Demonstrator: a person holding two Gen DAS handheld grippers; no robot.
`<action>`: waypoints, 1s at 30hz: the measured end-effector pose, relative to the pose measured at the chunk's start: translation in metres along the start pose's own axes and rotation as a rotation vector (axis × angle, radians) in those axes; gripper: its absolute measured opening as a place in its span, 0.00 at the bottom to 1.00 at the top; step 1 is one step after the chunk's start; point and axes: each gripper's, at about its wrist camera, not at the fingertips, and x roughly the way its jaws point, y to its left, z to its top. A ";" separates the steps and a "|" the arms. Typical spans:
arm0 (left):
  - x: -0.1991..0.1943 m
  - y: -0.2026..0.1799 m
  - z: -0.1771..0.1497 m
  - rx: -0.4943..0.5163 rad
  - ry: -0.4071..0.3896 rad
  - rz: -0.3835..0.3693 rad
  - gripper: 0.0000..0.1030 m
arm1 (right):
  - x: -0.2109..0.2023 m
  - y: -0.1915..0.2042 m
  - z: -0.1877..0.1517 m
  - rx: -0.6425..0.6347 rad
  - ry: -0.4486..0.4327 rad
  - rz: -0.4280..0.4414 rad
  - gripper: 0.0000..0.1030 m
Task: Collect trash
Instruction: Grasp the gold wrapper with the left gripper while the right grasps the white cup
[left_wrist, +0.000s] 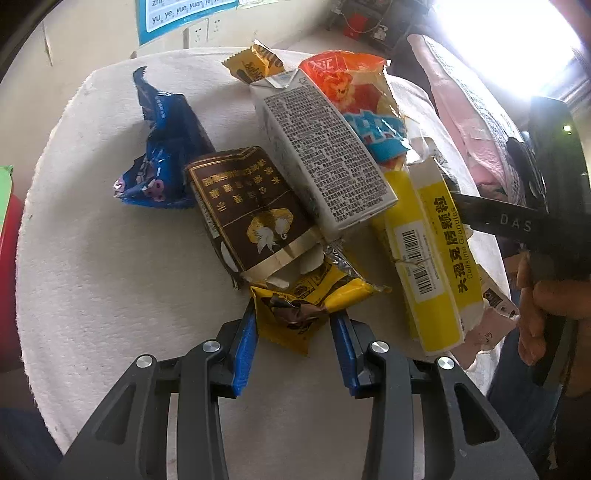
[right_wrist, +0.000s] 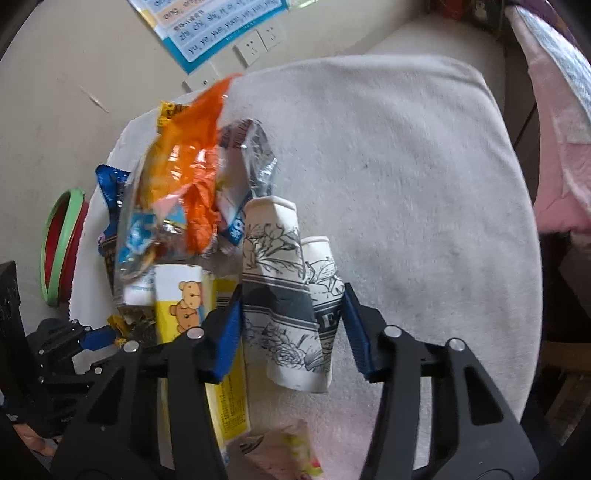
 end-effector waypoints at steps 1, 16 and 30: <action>-0.002 0.001 -0.001 -0.003 -0.002 -0.003 0.35 | -0.003 0.001 0.000 -0.001 -0.007 -0.003 0.47; -0.056 0.003 -0.025 0.009 -0.067 -0.038 0.35 | -0.076 0.026 -0.012 -0.047 -0.148 -0.068 0.47; -0.068 0.003 -0.061 0.037 -0.018 -0.064 0.35 | -0.116 0.061 -0.035 -0.102 -0.215 -0.062 0.47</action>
